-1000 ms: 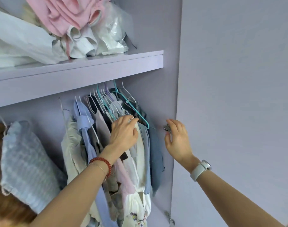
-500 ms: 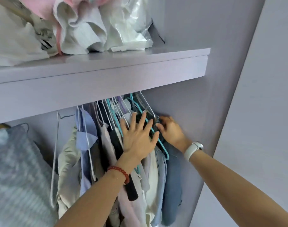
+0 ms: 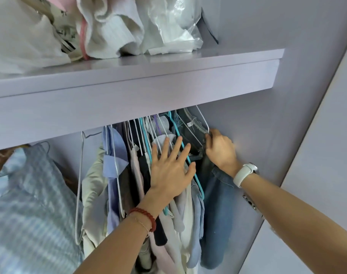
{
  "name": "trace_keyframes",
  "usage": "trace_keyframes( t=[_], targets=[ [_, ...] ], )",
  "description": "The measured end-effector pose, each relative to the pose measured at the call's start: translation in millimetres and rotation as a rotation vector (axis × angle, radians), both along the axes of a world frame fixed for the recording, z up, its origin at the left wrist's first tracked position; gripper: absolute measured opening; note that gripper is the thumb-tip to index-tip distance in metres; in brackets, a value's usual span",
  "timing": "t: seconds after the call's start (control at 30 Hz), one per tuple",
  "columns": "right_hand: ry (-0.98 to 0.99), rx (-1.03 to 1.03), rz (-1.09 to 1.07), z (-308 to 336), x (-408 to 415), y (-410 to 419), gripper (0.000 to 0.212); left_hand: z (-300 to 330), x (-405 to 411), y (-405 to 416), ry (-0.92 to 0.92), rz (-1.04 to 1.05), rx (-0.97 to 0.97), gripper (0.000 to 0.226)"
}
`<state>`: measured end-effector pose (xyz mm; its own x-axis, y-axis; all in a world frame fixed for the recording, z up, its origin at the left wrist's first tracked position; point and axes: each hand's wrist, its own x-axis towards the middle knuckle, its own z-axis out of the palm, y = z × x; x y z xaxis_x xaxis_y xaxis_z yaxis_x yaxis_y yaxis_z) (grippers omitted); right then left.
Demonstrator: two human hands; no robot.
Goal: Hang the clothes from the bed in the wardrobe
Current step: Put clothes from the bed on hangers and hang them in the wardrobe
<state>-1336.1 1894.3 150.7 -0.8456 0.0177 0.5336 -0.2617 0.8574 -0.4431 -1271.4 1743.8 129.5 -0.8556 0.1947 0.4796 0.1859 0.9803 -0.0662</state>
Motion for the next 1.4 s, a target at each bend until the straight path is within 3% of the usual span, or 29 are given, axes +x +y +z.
trace_keyframes(
  t=[0.3, 0.43, 0.57, 0.77, 0.93, 1.03, 1.2, 1.4],
  targets=[
    [0.037, -0.056, -0.091, -54, 104, 41, 0.021, 3, 8, -17, -0.065, 0.012, -0.008, 0.059],
    [0.128, 0.009, -0.150, -65, 169, 60, 0.012, 14, 18, -6, -0.124, 0.039, 0.006, 0.056],
    [0.146, 0.087, -0.197, -72, 238, 89, 0.016, 16, 46, 22, 0.001, -0.236, 0.088, 0.056],
    [0.128, 0.220, -0.258, -78, 357, 131, 0.033, -5, 82, 68, -0.080, -0.553, 0.001, 0.052],
    [-0.038, 0.266, -0.423, -95, 467, 157, 0.029, -23, 151, 118, -0.081, -0.842, 0.089, 0.020],
    [-0.116, 0.139, -0.584, -106, 530, 177, 0.019, -38, 211, 133, -0.111, -0.985, 0.199, 0.013],
    [-0.105, 0.004, -0.765, -127, 622, 184, 0.022, -67, 302, 162, -0.213, -1.017, 0.419, 0.016],
    [-0.200, -0.072, -0.836, -142, 718, 158, 0.025, -99, 373, 211, -0.457, -1.141, 0.418, 0.009]
  ],
)
